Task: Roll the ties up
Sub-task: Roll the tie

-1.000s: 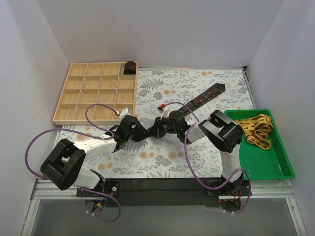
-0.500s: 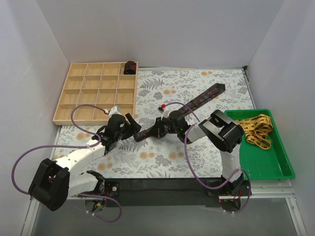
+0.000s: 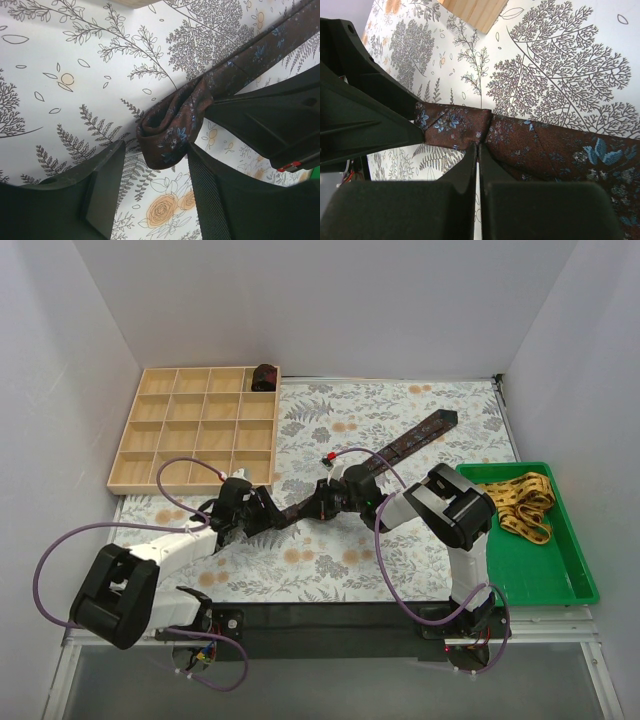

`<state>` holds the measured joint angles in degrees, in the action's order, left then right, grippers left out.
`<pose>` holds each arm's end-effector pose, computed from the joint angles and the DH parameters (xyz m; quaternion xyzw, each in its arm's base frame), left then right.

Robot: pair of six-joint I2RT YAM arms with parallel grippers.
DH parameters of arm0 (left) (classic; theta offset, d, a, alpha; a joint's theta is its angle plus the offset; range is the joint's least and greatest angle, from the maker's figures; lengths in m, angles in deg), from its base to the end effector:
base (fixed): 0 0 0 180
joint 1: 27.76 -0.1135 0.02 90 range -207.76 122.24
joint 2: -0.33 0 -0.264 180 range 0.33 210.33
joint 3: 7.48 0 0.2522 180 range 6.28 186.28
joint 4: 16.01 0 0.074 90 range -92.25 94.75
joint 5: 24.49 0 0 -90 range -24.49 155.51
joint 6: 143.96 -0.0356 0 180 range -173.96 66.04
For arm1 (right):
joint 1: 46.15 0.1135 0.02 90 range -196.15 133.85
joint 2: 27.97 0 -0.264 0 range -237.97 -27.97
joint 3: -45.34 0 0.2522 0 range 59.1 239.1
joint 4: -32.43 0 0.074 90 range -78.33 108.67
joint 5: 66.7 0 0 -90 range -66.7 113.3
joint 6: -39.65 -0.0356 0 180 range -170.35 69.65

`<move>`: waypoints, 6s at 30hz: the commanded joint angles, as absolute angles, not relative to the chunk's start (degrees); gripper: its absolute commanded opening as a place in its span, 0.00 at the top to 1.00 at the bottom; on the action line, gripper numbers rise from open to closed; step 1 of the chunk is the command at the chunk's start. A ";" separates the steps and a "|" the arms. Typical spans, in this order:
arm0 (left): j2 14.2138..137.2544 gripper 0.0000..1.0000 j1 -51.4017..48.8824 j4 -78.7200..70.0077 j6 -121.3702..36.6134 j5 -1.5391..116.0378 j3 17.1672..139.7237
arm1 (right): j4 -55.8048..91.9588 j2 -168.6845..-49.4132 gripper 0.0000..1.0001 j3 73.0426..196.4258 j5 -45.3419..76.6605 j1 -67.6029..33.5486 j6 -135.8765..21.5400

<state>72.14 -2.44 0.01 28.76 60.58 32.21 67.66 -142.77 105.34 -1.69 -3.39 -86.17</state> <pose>0.2014 -0.0987 0.1487 -0.4346 0.8259 -0.3124 0.1772 0.2660 0.2665 0.1115 -0.1728 0.7886 0.4933 0.3238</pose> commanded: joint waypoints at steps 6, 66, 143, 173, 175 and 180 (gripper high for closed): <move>74.85 0.54 -2.80 -4.89 28.40 58.57 31.32 | 66.93 -143.28 0.99 105.95 -0.96 -3.53 -85.25; 96.83 1.00 -2.01 57.15 0.71 98.28 71.75 | 42.58 -126.14 0.78 106.91 10.56 -2.47 -71.80; 123.46 0.95 14.69 68.50 10.99 110.69 94.25 | 59.98 -119.46 0.80 92.06 12.67 -6.34 -75.67; 121.88 0.72 11.26 59.98 7.65 109.19 97.50 | 61.21 -119.81 0.80 91.62 10.47 -6.34 -75.49; 121.18 0.71 11.26 59.97 7.65 108.67 97.68 | 61.30 -119.46 0.80 91.62 10.12 -6.34 -75.40; 118.19 0.57 11.26 58.84 6.60 106.03 97.68 | 61.30 -119.46 0.80 91.62 9.24 -6.25 -75.14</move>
<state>123.85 11.68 62.24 7.03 107.53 95.59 57.89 -120.67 91.98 10.37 -6.06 -75.67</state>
